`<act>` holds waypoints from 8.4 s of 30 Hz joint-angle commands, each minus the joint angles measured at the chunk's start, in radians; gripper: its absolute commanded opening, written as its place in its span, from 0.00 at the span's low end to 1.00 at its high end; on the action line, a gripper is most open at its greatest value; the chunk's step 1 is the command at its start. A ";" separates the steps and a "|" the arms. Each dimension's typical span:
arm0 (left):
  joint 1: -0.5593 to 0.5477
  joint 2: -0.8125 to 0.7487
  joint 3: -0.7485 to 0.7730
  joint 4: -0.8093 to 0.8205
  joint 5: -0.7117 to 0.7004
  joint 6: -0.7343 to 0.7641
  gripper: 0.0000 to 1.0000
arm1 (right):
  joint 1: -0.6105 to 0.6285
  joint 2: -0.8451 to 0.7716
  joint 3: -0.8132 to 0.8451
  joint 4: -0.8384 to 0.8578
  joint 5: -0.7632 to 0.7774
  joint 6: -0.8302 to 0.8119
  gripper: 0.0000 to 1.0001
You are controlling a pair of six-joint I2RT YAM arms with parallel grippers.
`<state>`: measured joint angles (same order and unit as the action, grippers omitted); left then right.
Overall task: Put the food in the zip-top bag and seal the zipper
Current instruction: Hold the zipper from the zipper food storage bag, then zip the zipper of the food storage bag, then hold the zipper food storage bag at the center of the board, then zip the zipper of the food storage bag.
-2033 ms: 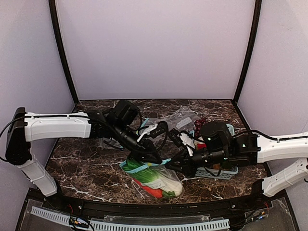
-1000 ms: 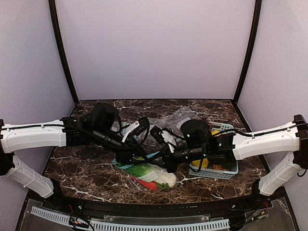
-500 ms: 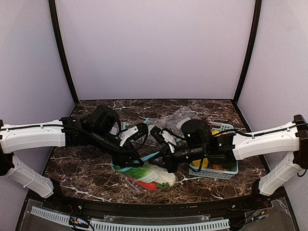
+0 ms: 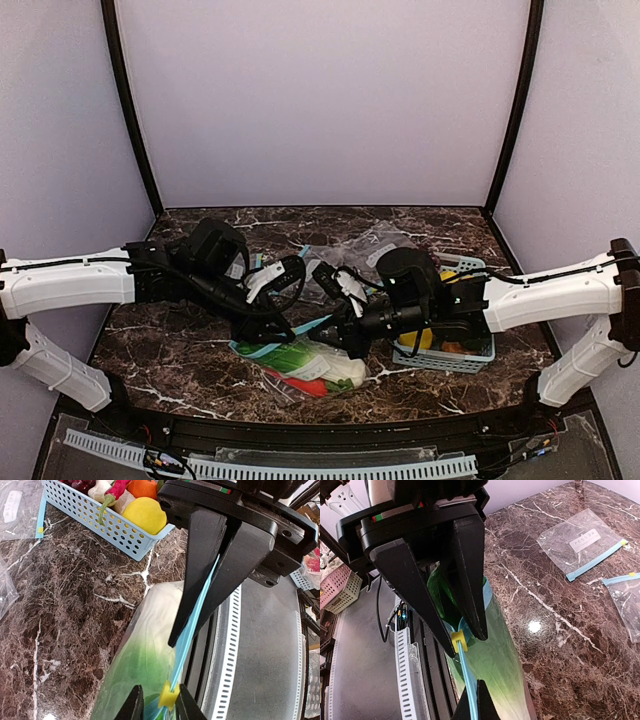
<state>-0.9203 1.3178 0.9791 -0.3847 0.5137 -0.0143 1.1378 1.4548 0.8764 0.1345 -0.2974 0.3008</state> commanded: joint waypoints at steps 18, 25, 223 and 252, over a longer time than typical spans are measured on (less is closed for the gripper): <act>0.014 -0.022 -0.031 -0.031 0.046 0.006 0.01 | -0.043 -0.011 0.024 -0.063 0.123 0.065 0.00; 0.032 -0.066 -0.073 -0.051 0.015 -0.005 0.01 | -0.085 -0.046 0.013 -0.110 0.198 0.075 0.00; 0.126 0.094 0.077 -0.399 0.096 0.275 0.01 | -0.188 -0.243 -0.078 -0.322 -0.157 -0.159 0.00; 0.126 0.056 0.078 -0.263 0.050 0.118 0.05 | -0.195 -0.270 -0.110 -0.215 -0.140 -0.044 0.00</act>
<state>-0.8154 1.4136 1.0889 -0.6186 0.6388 0.2100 0.9672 1.2160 0.7952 -0.1444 -0.4686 0.1703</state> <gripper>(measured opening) 0.060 0.008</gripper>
